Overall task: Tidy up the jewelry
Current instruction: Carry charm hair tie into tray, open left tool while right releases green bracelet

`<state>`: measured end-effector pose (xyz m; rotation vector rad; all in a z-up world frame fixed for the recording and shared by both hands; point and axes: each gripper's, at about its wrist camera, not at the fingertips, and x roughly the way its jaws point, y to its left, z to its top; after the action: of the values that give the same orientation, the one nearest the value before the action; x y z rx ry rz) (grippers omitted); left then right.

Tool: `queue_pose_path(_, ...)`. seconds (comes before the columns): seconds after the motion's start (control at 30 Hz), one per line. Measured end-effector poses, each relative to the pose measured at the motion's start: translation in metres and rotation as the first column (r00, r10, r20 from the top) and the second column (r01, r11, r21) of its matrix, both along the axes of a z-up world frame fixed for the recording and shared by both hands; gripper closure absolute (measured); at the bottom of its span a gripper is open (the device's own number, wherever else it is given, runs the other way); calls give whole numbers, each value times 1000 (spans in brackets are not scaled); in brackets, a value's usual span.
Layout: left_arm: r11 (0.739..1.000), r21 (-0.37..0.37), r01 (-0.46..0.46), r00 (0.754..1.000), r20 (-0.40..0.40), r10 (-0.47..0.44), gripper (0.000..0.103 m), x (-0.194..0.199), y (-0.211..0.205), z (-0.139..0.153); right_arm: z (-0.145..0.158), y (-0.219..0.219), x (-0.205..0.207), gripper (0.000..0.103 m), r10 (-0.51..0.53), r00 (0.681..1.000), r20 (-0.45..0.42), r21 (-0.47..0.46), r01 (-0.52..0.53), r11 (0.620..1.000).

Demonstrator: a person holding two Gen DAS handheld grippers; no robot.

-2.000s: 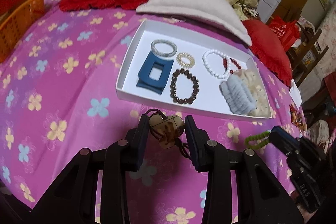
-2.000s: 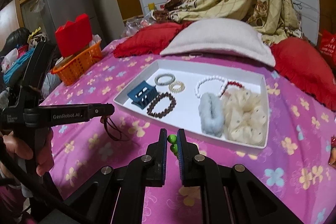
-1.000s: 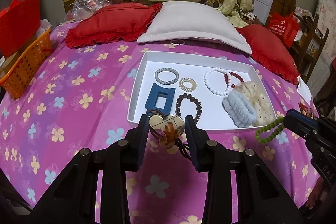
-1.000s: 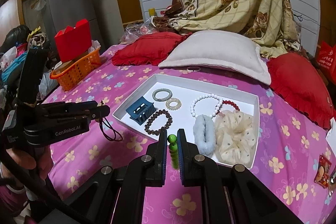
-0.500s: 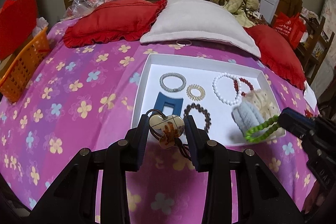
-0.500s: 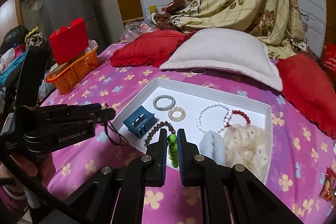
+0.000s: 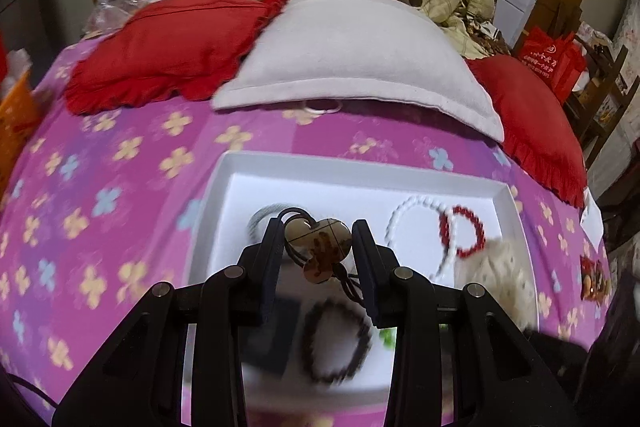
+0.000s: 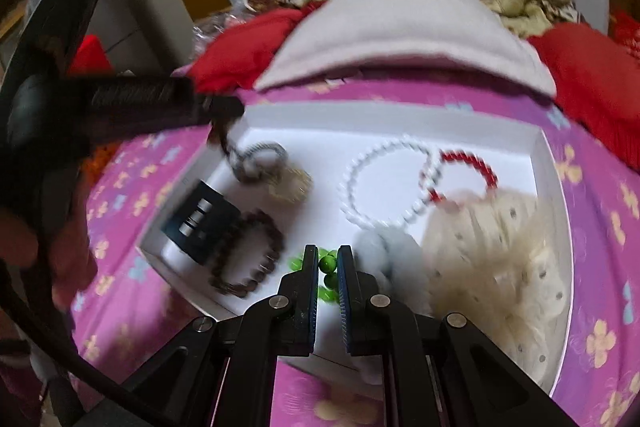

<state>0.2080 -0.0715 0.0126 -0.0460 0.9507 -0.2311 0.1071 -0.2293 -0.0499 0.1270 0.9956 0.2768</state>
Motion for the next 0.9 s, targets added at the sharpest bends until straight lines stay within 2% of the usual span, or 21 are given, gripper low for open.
queue_pose_path(0.23, 1000, 3, 25, 1000, -16, -25, 69, 37, -32, -26, 0, -3, -7, 94, 13, 1000, 21, 24, -14, 1000)
queue_pose_path(0.3, 999, 9, 37, 999, -24, -37, 69, 44, -38, -34, 2, -3, -11, 89, 16, 1000, 22, 33, -17, 999)
queue_pose_path(0.37, 999, 27, 40, 999, -36, -39, 68, 49, -42, -42, 5, -3, -14, 68, 14, 999, 34, 45, -16, 999)
queue_pose_path(0.43, 999, 32, 35, 998, -59, -33, 58, 53, -43, -51, 10, -4, -18, 63, 9, 998, 56, 55, -12, 998)
queue_pose_path(0.5, 999, 34, 18, 998, -68, -15, 48, 53, -40, -53, 14, -3, -20, 63, 6, 998, 64, 49, -9, 999)
queue_pose_path(0.6, 1000, 21, -5, 998, -61, 6, 43, 48, -32, -49, 17, -5, -24, 63, -6, 997, 73, 40, 3, 999)
queue_pose_path(0.9, 998, 54, -9, 1000, 13, 8, 42, 5, -10, -24, 17, -11, -33, 61, -79, 995, 62, -10, 80, 997)
